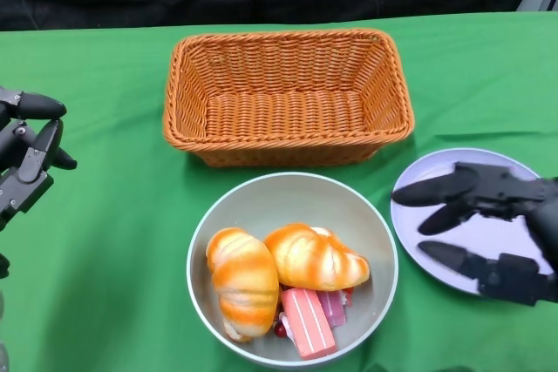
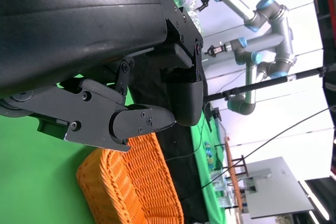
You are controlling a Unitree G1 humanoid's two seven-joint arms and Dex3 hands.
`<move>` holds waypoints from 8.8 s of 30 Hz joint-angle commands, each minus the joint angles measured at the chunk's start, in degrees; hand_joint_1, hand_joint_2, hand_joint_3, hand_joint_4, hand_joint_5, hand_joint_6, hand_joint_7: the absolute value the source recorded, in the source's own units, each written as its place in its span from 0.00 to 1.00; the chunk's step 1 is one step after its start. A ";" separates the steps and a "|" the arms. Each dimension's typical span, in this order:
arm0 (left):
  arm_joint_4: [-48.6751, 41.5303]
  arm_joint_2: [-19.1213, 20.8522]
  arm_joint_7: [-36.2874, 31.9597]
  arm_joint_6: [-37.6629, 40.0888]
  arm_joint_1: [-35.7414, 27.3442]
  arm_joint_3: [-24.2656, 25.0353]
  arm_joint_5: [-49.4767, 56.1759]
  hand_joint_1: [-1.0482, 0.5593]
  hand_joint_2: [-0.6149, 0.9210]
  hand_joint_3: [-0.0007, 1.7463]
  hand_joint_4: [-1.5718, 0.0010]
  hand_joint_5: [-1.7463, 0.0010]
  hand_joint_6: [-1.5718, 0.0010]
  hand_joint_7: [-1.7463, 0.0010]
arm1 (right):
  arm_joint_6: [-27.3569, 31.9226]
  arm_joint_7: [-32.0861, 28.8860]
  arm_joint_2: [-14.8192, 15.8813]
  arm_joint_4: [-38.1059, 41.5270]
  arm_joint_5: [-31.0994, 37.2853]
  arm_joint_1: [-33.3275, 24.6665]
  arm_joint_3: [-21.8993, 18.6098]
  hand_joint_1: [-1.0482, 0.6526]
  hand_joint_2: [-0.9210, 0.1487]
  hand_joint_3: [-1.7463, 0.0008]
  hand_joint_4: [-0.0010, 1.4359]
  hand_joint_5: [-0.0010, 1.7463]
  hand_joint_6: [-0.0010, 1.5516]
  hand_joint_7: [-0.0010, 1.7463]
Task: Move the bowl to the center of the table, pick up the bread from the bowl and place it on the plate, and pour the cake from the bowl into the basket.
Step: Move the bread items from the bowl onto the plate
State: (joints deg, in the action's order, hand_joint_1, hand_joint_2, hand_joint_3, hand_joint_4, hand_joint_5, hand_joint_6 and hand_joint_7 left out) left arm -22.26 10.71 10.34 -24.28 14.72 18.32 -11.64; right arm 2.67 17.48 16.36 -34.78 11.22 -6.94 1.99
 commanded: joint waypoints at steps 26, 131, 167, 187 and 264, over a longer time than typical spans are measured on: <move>-0.75 0.63 -1.56 -5.87 -1.93 -2.37 3.72 0.51 0.81 0.52 0.53 0.01 0.57 0.17 | 19.08 12.05 -4.27 1.05 45.01 15.56 30.58 0.15 0.00 0.94 0.46 0.10 0.34 0.00; -2.27 2.30 2.58 -5.65 -3.08 -3.80 2.71 0.50 0.80 0.55 0.51 0.00 0.57 0.15 | 4.58 -8.73 -9.32 10.76 28.05 15.11 18.03 0.53 0.00 0.95 0.49 0.85 0.81 0.02; -5.90 4.47 4.04 -5.43 -1.78 -3.13 1.51 0.52 0.81 0.54 0.52 0.00 0.57 0.17 | 39.60 1.75 -2.43 11.04 -10.47 13.02 -13.30 0.54 0.00 0.90 0.37 1.00 0.42 0.68; -6.64 4.42 4.12 -6.61 -1.86 -3.17 1.58 0.52 0.82 0.52 0.53 0.00 0.57 0.17 | 33.17 -6.87 4.33 25.46 2.72 17.56 1.70 0.51 0.00 0.94 0.42 0.94 0.57 0.32; -5.82 3.84 2.59 -6.26 -2.74 -4.32 3.63 0.50 0.83 0.50 0.52 0.00 0.56 0.18 | -5.86 -6.04 2.31 12.11 4.34 9.41 6.00 0.30 0.00 0.93 0.31 0.08 0.28 0.02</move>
State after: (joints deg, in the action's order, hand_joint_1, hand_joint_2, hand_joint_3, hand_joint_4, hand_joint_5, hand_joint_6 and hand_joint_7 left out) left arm -28.42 14.03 13.57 -30.25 12.36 13.90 -8.45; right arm -3.16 11.06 18.31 -21.96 16.10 2.38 8.99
